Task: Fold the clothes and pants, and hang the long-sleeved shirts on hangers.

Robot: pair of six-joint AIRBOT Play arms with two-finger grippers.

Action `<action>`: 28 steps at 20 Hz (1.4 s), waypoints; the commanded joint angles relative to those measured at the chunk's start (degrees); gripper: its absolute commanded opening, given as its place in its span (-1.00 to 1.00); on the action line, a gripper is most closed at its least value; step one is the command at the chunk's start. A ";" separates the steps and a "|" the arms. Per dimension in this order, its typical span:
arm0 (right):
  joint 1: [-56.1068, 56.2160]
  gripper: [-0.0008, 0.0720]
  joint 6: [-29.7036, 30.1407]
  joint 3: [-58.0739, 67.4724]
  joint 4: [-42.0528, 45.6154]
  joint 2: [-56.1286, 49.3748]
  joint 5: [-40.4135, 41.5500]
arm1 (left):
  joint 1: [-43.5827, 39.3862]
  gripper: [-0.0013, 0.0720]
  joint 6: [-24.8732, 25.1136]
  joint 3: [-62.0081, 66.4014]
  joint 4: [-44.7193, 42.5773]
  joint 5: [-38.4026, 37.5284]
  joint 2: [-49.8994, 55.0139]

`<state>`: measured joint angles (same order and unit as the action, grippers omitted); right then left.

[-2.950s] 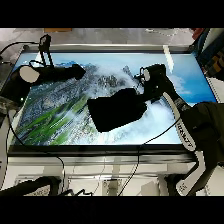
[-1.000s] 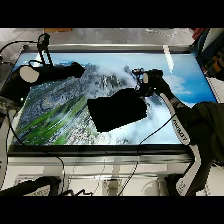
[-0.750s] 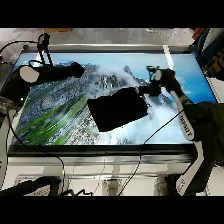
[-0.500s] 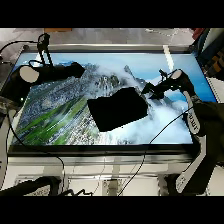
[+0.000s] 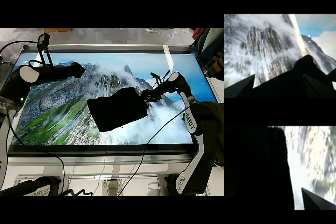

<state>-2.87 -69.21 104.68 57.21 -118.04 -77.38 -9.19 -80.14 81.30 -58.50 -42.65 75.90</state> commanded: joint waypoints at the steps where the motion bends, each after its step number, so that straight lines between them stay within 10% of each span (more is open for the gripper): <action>1: 2.82 0.93 -2.38 0.07 4.13 -0.07 9.25 | -0.02 0.94 -0.02 -0.02 0.00 -0.02 0.02; 7: 1.36 0.92 -9.64 0.17 3.21 -1.20 6.88 | -0.02 0.94 0.00 -0.02 0.00 0.00 0.02; 15: 5.84 0.76 3.13 0.13 -10.43 -6.64 -8.83 | -0.02 0.94 0.00 -0.02 0.00 0.00 0.02; 21: 13.75 0.07 9.40 0.20 -15.08 -6.49 0.50 | 0.00 0.94 0.00 -0.02 -0.02 0.02 0.02; 23: 15.43 -0.90 9.86 0.20 -17.94 -6.23 2.03 | 0.00 0.94 0.00 -0.02 -0.02 0.00 0.02; 28: 13.05 -0.93 9.92 1.53 -22.97 -0.72 1.86 | 0.02 0.94 2.60 0.02 -0.02 0.00 -0.83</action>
<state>11.33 -59.86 105.23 38.09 -121.67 -75.11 -9.19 -79.61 81.30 -58.52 -42.65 75.61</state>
